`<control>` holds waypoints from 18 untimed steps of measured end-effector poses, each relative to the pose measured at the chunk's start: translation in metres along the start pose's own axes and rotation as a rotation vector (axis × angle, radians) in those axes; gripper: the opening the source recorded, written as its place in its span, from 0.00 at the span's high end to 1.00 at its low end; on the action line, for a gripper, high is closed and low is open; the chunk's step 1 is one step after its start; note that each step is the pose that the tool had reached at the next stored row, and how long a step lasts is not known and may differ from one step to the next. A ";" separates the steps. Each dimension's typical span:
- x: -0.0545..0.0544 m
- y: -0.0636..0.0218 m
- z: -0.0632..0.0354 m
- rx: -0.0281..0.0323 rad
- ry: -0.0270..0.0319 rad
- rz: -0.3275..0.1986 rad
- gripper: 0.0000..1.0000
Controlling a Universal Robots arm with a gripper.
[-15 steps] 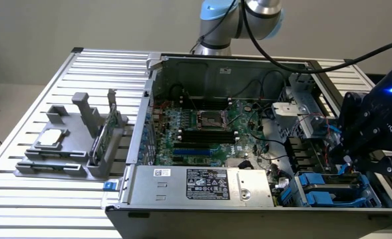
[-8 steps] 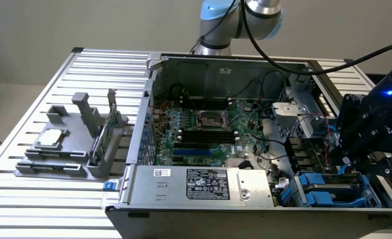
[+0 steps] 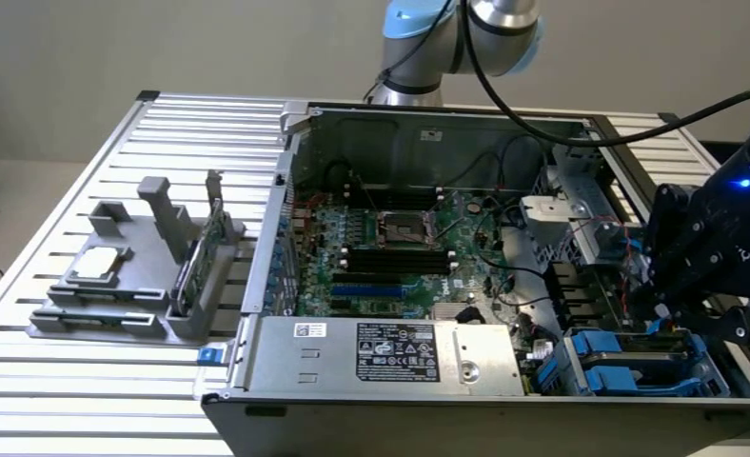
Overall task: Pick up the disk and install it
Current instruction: 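Insert the second disk wire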
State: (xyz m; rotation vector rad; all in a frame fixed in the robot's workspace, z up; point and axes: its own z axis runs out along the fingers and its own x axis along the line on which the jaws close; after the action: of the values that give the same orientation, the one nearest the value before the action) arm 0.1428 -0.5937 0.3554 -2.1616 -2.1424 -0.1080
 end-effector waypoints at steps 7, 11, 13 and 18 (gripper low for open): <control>-0.007 0.0009 0.0032 0.0006 -0.0001 0.000 0.83; -0.011 0.0014 0.0062 0.0012 -0.0001 0.000 0.83; -0.011 0.0015 0.0070 0.0012 -0.0003 0.000 0.83; -0.012 0.0028 0.0096 0.0012 -0.0002 0.000 0.83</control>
State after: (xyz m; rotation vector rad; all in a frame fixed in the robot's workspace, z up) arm 0.1453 -0.6041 0.3445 -2.1612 -2.1418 -0.1065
